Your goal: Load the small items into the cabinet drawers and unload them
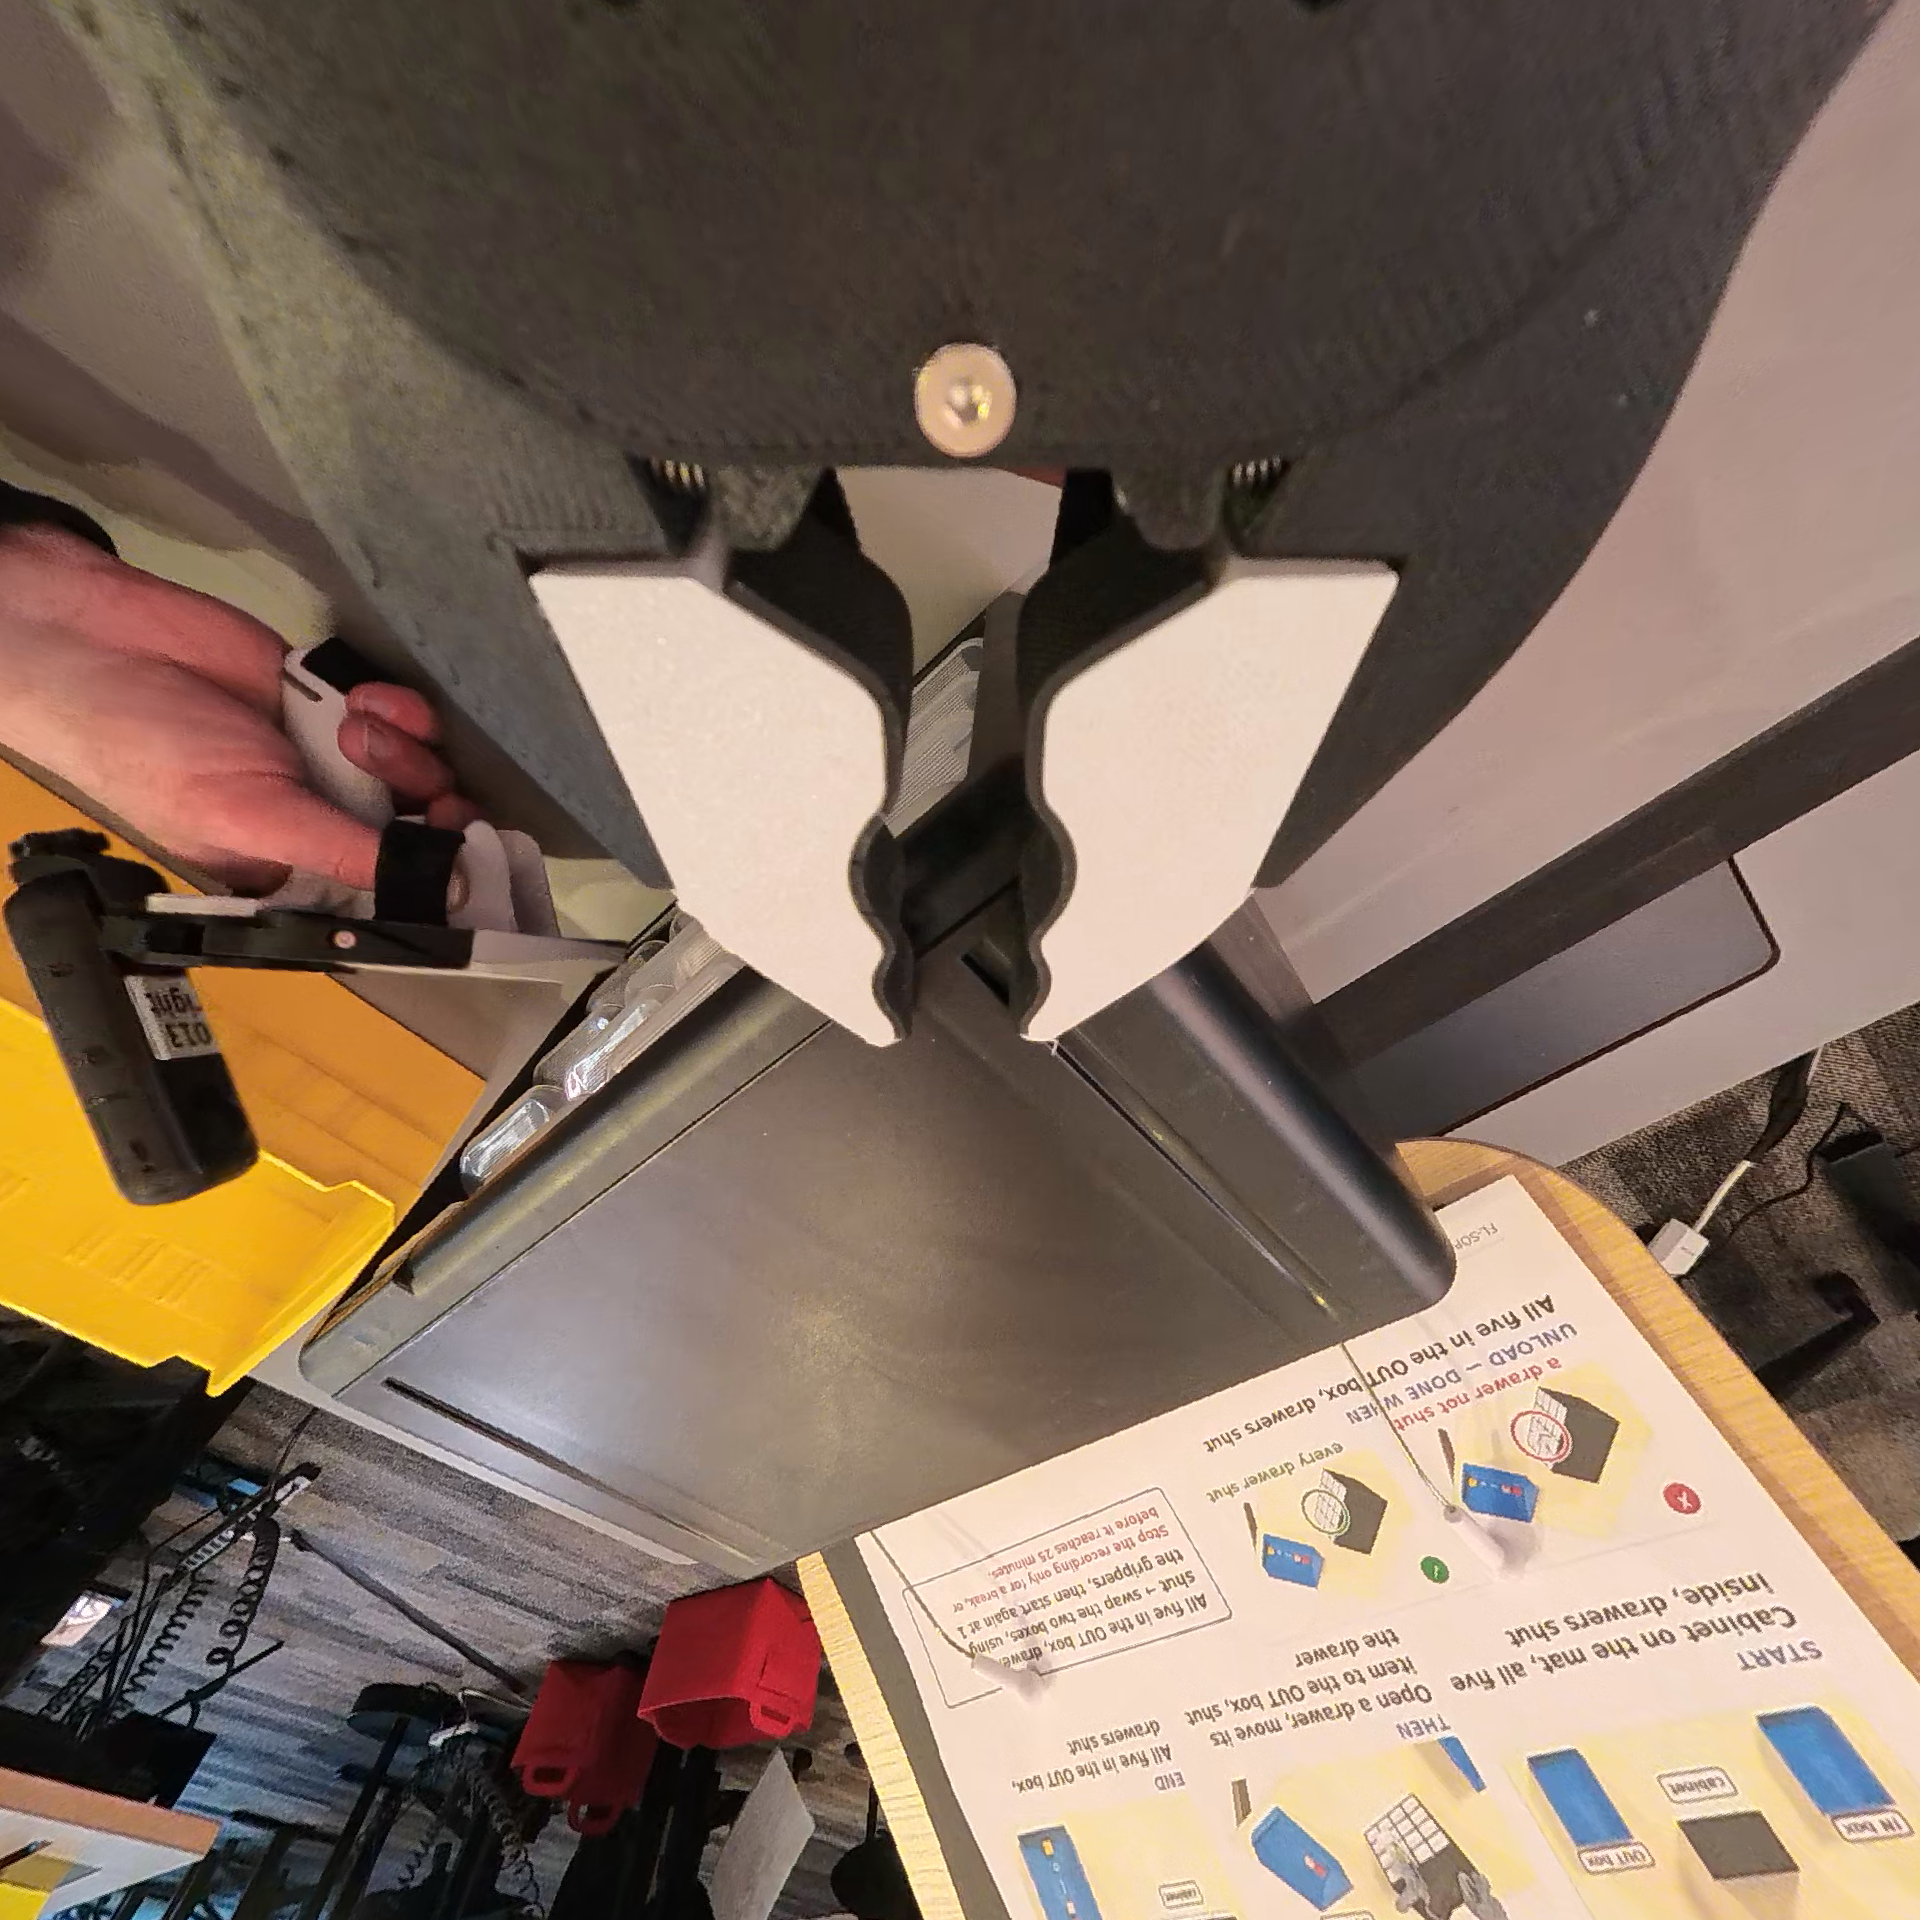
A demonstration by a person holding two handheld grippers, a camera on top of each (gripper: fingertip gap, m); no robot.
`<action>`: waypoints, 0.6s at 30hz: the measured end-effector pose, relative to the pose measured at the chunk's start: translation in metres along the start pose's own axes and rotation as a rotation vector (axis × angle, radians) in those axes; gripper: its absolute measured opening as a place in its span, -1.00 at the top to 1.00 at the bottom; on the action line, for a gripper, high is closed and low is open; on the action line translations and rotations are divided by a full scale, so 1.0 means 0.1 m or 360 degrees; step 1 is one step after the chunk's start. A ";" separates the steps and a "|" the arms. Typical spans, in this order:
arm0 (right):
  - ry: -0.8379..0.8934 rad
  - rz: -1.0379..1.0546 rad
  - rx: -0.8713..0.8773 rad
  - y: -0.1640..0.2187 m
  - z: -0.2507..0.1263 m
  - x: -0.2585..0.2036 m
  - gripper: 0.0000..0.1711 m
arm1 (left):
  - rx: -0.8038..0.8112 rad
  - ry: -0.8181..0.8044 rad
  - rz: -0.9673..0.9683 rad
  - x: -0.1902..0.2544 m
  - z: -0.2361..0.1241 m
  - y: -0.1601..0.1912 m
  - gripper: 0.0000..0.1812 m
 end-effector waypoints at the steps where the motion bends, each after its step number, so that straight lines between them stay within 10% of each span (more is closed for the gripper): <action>1: 0.0002 -0.0061 -0.0024 0.01 0.00 -0.03 0.94 | 0.0000 0.0001 0.0001 0.00 0.00 0.00 0.79; 8: 0.0291 -0.1006 0.0029 0.04 -0.04 -0.13 0.45 | 0.0008 0.0008 0.0003 0.00 0.00 0.00 0.79; 18: 0.0832 -0.2341 0.0259 0.05 0.02 -0.12 0.57 | 0.0022 0.0019 0.0006 -0.01 0.00 0.00 0.79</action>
Point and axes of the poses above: each gripper's, where its closed fingertips meet, z out along the fingers, y out of its underside, x = y × z across the jaws, the point moved 4 cm from there along -z, back along the fingers, and after that the axes turned 10 degrees about y, right-handed, at the moved point
